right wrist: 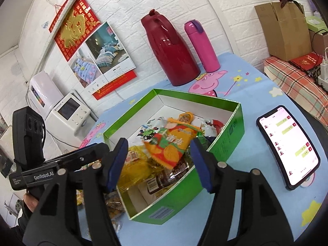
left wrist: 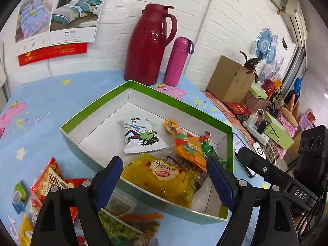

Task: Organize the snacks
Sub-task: 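Carry the orange bag into the box with the right gripper while the left gripper drops its orange bag in, then grasp a white cookie cake with the left gripper while the right gripper grasps another cake bag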

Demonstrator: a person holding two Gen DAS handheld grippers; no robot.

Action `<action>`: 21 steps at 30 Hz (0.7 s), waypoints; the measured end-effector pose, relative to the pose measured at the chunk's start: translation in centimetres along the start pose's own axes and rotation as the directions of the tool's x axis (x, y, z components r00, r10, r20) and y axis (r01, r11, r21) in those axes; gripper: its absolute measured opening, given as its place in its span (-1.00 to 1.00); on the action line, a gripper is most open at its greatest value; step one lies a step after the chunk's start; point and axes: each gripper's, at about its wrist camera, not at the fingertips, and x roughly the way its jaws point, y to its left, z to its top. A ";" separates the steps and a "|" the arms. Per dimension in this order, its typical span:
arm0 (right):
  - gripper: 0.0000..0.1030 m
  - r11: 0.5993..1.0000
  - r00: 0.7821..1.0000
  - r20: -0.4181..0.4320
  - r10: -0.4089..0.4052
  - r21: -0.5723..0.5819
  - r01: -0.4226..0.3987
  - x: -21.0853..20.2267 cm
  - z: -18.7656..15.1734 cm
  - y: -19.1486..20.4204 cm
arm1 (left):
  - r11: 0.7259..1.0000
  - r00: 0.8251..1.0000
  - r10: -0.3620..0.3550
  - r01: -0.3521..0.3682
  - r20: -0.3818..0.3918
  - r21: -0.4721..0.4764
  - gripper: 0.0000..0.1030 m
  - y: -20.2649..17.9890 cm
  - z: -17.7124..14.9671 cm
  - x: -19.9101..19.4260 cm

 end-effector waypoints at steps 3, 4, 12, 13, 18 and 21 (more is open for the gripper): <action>0.38 0.999 0.999 0.032 0.021 -0.026 -0.020 -2.0 -0.2 2.0 | 0.998 0.998 0.055 -0.055 0.007 0.016 0.66 -0.6 -0.6 -2.3; 0.39 0.999 0.999 0.043 0.029 -0.037 -0.028 -2.7 -0.4 2.7 | 0.998 0.998 0.065 -0.065 0.008 0.020 0.66 -0.7 -0.9 -3.1; 0.51 0.994 0.996 0.040 0.077 -0.075 -0.074 -7.1 -3.5 6.6 | 0.988 0.987 0.154 -0.154 -0.039 0.005 0.66 0.4 -6.3 -8.8; 0.52 0.994 0.996 0.022 0.086 -0.075 -0.084 -7.2 -4.0 6.9 | 0.988 0.986 0.157 -0.158 -0.047 -0.002 0.66 0.7 -7.1 -9.2; 0.52 0.992 0.991 -0.099 0.092 -0.077 -0.100 -6.3 -7.7 7.6 | 0.990 0.988 0.126 -0.131 -0.085 -0.050 0.66 2.5 -11.1 -10.1; 0.52 0.993 0.978 -0.184 0.096 -0.052 -0.107 -4.8 -10.1 7.5 | 0.989 0.987 0.103 -0.115 -0.120 -0.096 0.66 3.7 -13.4 -9.6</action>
